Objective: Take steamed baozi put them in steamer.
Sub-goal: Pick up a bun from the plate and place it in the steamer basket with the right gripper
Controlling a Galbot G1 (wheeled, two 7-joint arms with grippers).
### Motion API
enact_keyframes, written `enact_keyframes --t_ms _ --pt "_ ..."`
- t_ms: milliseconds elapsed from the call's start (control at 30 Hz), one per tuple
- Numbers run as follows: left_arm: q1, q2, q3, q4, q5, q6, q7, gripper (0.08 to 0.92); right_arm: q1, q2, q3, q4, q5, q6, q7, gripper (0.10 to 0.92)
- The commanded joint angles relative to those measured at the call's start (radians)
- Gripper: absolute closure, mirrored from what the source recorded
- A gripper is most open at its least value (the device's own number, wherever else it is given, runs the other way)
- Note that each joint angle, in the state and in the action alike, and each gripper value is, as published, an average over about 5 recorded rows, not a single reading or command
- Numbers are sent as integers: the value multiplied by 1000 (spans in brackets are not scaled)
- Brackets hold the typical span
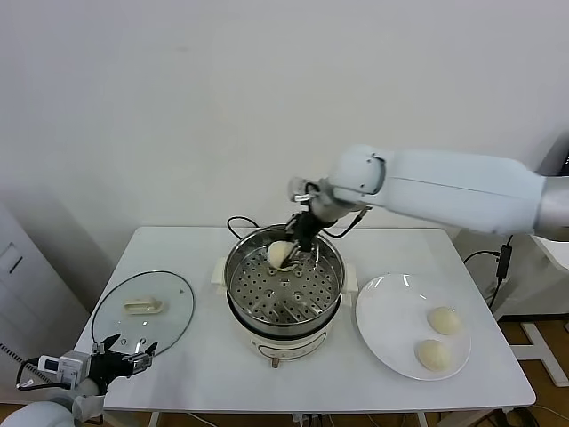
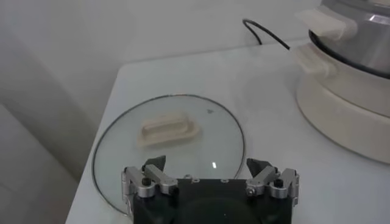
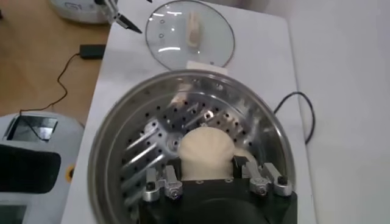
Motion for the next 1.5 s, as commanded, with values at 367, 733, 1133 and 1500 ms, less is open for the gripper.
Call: enact_keyframes --t_ms 367,733,1133,1500 --pt "-1 -4 -2 -2 0 -1 1 177 -139 154 6 -136 -12 -21 80 516" --pt "0 -5 -3 1 -1 -2 2 177 -194 183 14 -194 -47 -18 90 507" --pt "1 -8 -1 6 -2 -5 3 177 -178 169 19 -187 -35 -11 62 248" --pt "10 -4 -7 4 -3 -9 5 177 89 -70 -48 -95 -84 92 -225 203"
